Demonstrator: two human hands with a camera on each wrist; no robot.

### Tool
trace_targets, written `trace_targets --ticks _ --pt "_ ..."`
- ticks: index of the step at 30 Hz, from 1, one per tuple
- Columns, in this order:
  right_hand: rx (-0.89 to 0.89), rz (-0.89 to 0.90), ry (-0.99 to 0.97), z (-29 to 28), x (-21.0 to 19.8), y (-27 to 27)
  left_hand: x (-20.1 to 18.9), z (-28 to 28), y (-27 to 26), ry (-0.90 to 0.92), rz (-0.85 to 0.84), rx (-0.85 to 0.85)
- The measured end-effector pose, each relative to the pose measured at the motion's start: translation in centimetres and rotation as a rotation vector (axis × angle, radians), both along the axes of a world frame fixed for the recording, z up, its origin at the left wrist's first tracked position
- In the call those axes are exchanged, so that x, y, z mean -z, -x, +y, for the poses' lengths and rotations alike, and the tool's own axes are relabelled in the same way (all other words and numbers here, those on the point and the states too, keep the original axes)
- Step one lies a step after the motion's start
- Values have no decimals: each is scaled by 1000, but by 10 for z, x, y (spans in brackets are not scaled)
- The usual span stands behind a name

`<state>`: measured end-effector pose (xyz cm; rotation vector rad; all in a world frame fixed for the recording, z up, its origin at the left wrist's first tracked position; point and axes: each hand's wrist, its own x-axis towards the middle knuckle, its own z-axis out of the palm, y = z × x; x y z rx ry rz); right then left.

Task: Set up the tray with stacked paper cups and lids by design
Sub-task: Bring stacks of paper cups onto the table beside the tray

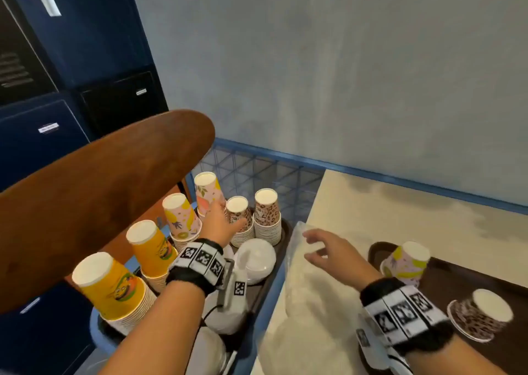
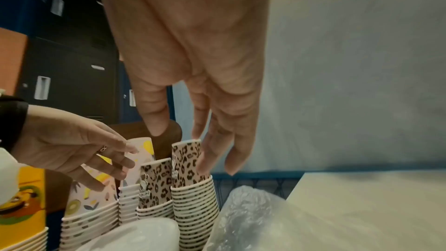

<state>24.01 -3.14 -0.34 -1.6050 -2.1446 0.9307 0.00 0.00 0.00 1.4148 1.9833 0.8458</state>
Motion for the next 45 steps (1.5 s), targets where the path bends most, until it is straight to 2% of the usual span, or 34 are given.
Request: trace_targets --ticks 2,7,10,13,18,21,27,30,38,45 --pt "76 60 18 24 10 16 14 18 5 28 -41 4" --pt "139 146 143 70 35 52 60 47 9 61 -166 24" --pt "147 162 168 91 50 66 75 55 8 39 -219 -6" --pt "121 247 184 106 62 78 98 65 12 65 -205 -41" --pt "165 335 273 118 78 78 87 65 11 132 -146 -4" --pt "179 317 334 121 89 74 90 68 12 174 -164 0" --pt "187 265 320 126 103 74 89 76 8 315 -420 -113" --pt "198 257 299 128 103 75 85 80 5 379 -465 -153" --pt "224 277 225 125 107 78 85 81 3 290 -395 -88" --pt "309 502 164 119 88 77 56 81 -1 116 -344 -13"
